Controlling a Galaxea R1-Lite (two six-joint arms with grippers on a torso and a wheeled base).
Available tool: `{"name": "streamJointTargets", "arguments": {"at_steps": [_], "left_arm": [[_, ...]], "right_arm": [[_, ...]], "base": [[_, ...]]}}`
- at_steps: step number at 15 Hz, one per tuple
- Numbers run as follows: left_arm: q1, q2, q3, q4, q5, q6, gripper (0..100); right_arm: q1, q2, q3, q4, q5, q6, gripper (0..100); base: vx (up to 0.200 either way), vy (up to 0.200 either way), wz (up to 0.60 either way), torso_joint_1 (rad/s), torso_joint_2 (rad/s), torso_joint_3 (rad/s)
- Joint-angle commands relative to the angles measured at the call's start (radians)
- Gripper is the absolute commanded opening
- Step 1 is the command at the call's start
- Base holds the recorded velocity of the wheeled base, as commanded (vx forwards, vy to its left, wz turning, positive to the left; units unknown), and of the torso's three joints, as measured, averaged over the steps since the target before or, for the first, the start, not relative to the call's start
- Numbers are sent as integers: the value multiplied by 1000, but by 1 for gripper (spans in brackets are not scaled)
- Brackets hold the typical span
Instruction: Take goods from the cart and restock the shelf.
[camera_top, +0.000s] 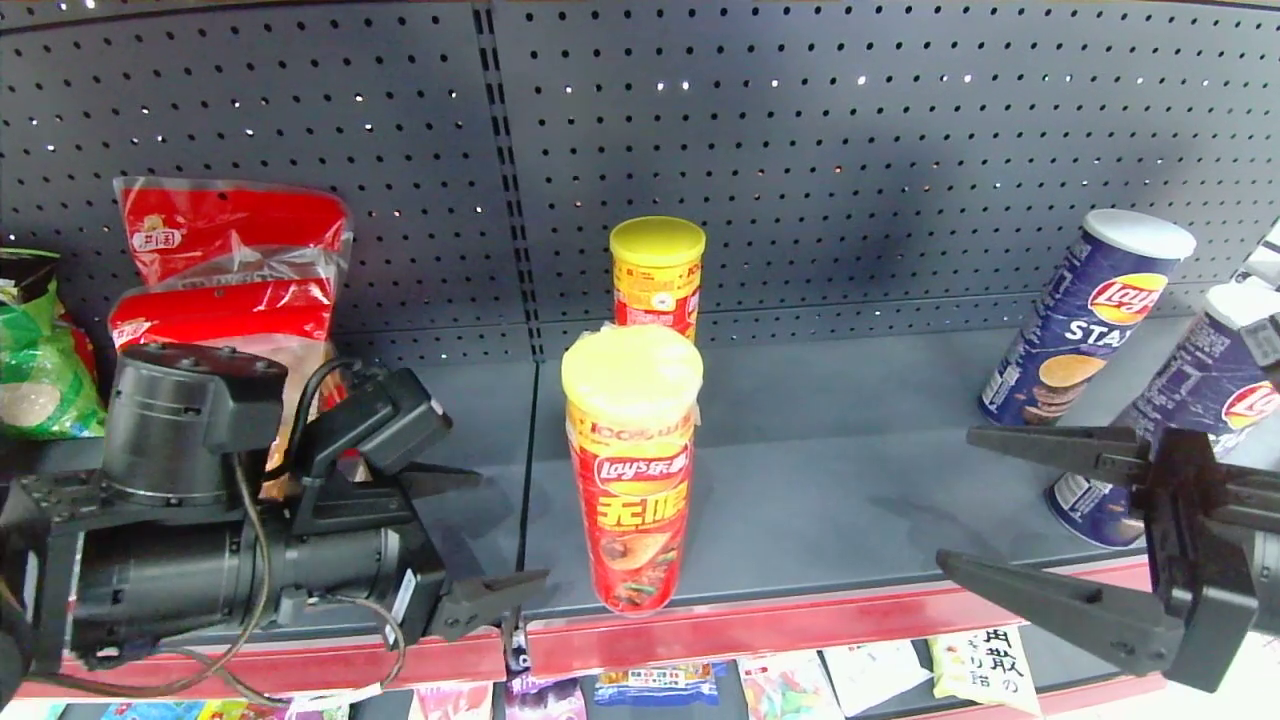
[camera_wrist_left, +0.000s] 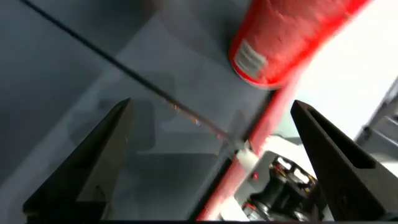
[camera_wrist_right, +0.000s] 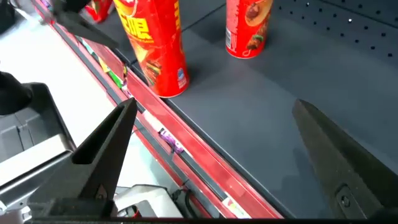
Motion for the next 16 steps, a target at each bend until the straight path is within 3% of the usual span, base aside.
{"name": "streamJointTargets", "arguments": {"at_steps": [1, 16], "left_arm": [[-25, 80, -16, -30, 4, -2, 100], [-54, 173, -117, -37, 5, -3, 100]], "right_arm": [[-2, -10, -1, -1, -1, 2, 100], [-15, -7, -9, -1, 0, 7, 100]], "base": [[0, 0, 0, 0, 0, 0], [0, 0, 0, 0, 0, 0]]}}
